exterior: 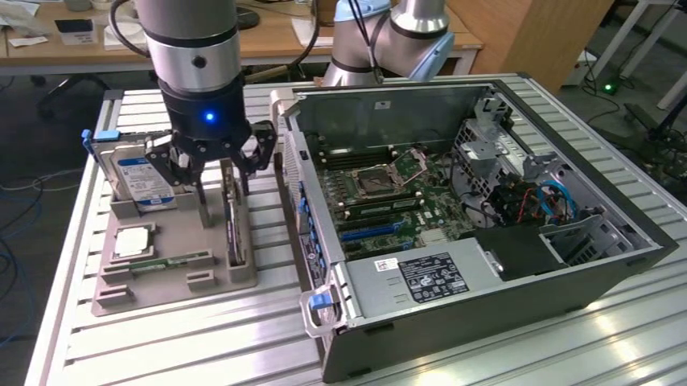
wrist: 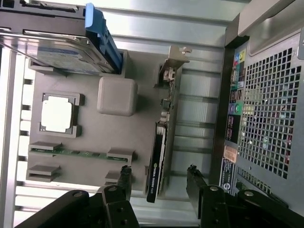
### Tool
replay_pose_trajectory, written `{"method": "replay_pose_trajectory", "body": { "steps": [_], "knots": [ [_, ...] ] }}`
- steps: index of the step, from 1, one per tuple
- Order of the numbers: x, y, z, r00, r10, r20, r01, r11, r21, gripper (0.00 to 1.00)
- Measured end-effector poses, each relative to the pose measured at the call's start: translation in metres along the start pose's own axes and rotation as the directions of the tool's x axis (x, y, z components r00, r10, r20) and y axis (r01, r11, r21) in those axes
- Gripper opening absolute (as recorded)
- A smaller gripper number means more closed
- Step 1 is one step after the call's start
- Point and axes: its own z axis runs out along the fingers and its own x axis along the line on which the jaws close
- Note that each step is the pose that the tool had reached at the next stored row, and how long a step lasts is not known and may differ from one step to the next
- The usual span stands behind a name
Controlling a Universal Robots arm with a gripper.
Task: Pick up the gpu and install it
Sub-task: 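Pick up the gpu and move the gpu toward the slot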
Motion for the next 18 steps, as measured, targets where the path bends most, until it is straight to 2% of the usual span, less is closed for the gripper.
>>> {"method": "replay_pose_trajectory", "body": {
  "steps": [6,10,18],
  "knots": [
    [0.000,-0.0005,0.0106,1.0000,0.000,-0.0001,0.000,1.0000,0.0001,0.59],
    [0.000,-0.0008,0.0160,1.0000,0.000,-0.0004,0.000,1.0000,0.0040,0.59],
    [0.000,-0.0010,0.0221,1.0000,0.000,-0.0004,0.000,1.0000,0.0045,0.59]
  ]
}}
